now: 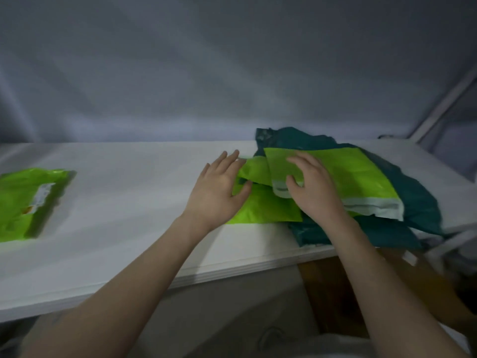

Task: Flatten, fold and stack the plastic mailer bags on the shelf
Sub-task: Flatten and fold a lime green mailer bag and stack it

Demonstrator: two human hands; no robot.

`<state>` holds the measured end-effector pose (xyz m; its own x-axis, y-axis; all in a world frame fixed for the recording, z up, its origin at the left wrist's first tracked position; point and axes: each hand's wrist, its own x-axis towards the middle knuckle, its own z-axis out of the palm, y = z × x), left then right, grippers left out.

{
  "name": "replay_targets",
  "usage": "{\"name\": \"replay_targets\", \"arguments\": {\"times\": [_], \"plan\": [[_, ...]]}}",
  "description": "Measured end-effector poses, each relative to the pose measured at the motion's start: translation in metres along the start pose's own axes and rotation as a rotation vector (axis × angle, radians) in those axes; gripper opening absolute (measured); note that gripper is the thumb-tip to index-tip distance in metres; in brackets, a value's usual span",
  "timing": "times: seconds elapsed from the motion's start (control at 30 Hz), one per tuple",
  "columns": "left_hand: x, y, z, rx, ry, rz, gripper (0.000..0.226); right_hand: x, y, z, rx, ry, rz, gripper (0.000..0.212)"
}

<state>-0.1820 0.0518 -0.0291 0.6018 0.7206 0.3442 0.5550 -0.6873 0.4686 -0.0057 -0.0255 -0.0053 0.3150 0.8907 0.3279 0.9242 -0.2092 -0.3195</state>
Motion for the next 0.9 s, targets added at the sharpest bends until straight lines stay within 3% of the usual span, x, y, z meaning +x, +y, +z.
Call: {"name": "replay_targets", "arguments": {"times": [0.13, 0.4, 0.7, 0.9], "plan": [[0.022, 0.038, 0.027, -0.029, -0.078, 0.001, 0.051, -0.01, 0.047, -0.02, 0.039, 0.05, 0.156, 0.039], [0.069, 0.1, 0.064, -0.004, -0.126, 0.014, 0.049, -0.021, 0.126, -0.046, 0.113, 0.172, 0.471, 0.043], [0.085, 0.128, 0.096, 0.117, -0.317, 0.01, 0.05, -0.02, 0.149, -0.046, 0.201, 0.248, 0.571, 0.032], [0.083, 0.138, 0.087, -0.079, -0.312, 0.153, 0.063, -0.01, 0.137, -0.054, 0.437, 0.335, 0.552, 0.03]]}}
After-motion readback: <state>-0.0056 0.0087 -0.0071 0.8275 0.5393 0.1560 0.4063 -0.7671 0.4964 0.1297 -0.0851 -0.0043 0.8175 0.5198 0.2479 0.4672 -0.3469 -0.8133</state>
